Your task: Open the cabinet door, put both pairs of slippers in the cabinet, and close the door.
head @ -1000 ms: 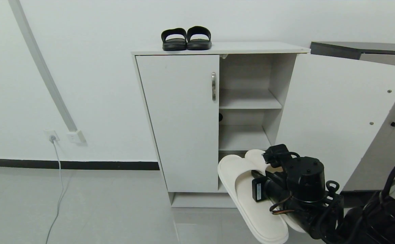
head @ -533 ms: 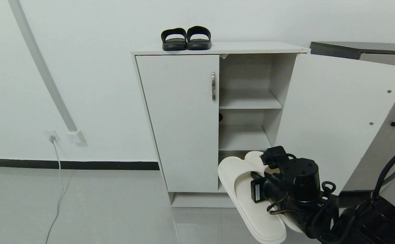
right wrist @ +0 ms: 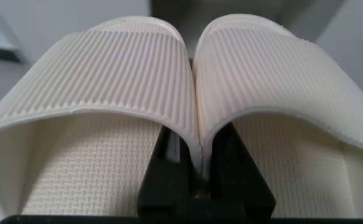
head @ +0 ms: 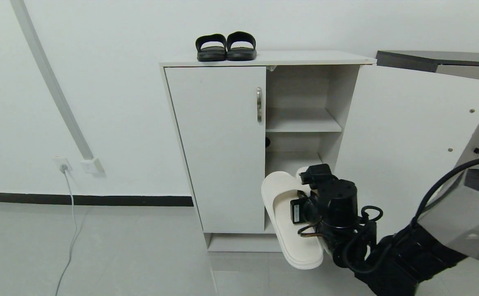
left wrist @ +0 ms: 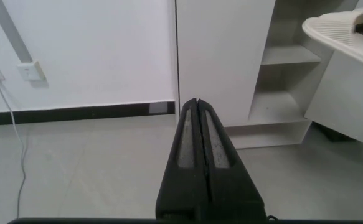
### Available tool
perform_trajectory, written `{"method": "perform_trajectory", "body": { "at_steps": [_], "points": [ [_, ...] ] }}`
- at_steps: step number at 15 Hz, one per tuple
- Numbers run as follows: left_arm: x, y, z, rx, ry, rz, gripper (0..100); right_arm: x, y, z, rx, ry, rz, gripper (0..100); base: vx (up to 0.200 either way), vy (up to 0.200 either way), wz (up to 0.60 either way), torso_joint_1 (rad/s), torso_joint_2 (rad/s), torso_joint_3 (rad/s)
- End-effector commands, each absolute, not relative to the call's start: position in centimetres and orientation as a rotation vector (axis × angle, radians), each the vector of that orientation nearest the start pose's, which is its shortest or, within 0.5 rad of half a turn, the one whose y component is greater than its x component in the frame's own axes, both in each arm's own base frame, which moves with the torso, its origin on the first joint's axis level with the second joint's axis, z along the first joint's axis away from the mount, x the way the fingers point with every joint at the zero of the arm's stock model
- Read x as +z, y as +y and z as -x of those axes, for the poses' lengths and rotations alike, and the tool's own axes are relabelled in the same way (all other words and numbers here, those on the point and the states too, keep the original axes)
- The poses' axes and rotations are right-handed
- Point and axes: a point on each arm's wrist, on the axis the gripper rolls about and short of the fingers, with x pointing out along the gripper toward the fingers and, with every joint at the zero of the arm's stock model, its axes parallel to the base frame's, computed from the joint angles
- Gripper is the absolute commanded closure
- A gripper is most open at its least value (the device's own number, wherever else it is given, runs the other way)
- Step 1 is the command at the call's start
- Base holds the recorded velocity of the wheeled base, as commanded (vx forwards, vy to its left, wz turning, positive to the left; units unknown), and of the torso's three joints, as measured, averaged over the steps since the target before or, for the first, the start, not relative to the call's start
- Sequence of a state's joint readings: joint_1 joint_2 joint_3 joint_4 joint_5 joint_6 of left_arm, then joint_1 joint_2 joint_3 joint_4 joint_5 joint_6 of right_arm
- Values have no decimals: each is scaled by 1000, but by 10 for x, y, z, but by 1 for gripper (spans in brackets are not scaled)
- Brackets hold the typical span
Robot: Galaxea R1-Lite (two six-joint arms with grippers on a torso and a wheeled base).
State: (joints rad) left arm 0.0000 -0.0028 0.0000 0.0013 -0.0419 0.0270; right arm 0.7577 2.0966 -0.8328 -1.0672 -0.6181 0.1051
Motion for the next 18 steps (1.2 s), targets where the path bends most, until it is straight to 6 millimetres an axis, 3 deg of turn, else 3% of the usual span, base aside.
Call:
{"method": "perform_trajectory", "body": {
  "at_steps": [1,3,11,18],
  "points": [
    [75,-1,23,-41,1,-26,100,72,273,-294,47,155,24,100,0,0,0,0,0,0],
    [75,-1,23,-41,1,-28,100,68,276,-298,22,151,-5,100,0,0,0,0,0,0],
    [75,-1,23,-41,1,-26,100,56,272,-307,-10,167,7,100,0,-200,0,5,2,3],
    [75,-1,23,-41,1,-26,100,40,279,-311,32,165,-2,100,0,0,0,0,0,0]
  ]
}}
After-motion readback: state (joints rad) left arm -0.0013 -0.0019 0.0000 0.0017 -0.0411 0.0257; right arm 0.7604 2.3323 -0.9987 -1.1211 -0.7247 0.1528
